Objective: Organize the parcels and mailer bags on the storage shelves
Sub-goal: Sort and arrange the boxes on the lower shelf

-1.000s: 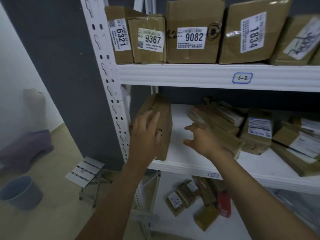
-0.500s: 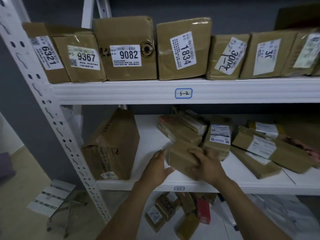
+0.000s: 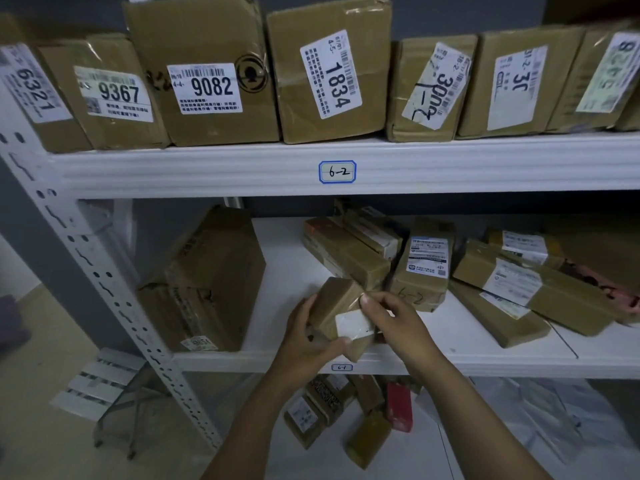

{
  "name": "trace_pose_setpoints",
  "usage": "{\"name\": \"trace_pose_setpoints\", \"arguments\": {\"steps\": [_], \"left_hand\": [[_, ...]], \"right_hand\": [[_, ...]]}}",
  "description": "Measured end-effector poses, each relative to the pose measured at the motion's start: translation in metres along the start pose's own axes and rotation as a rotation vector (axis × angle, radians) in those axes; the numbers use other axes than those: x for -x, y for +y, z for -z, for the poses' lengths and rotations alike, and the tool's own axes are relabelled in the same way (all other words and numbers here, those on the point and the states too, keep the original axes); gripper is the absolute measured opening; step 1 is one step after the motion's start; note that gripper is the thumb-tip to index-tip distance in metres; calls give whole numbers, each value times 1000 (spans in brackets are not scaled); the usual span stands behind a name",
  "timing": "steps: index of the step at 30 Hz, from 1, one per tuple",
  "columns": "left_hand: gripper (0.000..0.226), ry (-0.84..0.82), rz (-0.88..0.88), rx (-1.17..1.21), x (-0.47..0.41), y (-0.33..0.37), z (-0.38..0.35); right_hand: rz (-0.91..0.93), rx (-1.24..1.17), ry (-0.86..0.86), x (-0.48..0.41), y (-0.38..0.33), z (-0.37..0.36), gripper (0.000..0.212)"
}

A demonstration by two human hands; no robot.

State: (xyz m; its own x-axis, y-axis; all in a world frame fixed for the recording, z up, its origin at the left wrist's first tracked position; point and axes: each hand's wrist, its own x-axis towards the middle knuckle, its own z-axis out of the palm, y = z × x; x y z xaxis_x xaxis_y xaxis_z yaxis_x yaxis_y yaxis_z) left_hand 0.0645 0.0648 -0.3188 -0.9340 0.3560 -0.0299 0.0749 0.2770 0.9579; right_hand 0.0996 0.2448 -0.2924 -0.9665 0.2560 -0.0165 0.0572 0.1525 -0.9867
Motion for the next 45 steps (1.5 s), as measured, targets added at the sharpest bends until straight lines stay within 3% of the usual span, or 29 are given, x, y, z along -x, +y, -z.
{"name": "trace_pose_setpoints", "arguments": {"steps": [6, 9, 12, 14, 20, 23, 25, 27, 29, 33, 37, 45], "left_hand": [[76, 140, 14, 211, -11, -1, 12], [82, 106, 24, 216, -17, -3, 21], [103, 85, 33, 166, -23, -1, 34], [103, 88, 29, 66, -26, -1, 39], [72, 79, -90, -218, -37, -8, 62], [71, -6, -119, -293, -37, -9, 69], [81, -65, -92, -303, -34, -11, 74], [93, -91, -63, -334, -33, -14, 80], [95, -97, -67, -332, -34, -16, 87], [75, -56, -88, -255, -39, -27, 89], [75, 9, -125, -291, -35, -31, 92], [73, 120, -190, -440, -13, -30, 100]], "right_hand": [[-87, -209, -30, 3, -6, -11, 22], [-113, -217, -26, 4, -9, -18, 25], [-18, 11, -56, 0, -4, -23, 50], [82, 125, -73, -5, 1, -28, 62], [65, 341, -19, -19, 8, -54, 38], [75, 467, -76, -19, 6, -63, 59], [121, 438, -108, -19, 4, -68, 86], [210, 492, -141, -23, 3, -71, 94], [276, 574, -165, -30, 3, -73, 86], [260, 595, -196, -44, 7, -77, 64], [266, 522, -231, -46, 8, -79, 57], [400, 597, -343, -53, 2, -91, 54]]}}
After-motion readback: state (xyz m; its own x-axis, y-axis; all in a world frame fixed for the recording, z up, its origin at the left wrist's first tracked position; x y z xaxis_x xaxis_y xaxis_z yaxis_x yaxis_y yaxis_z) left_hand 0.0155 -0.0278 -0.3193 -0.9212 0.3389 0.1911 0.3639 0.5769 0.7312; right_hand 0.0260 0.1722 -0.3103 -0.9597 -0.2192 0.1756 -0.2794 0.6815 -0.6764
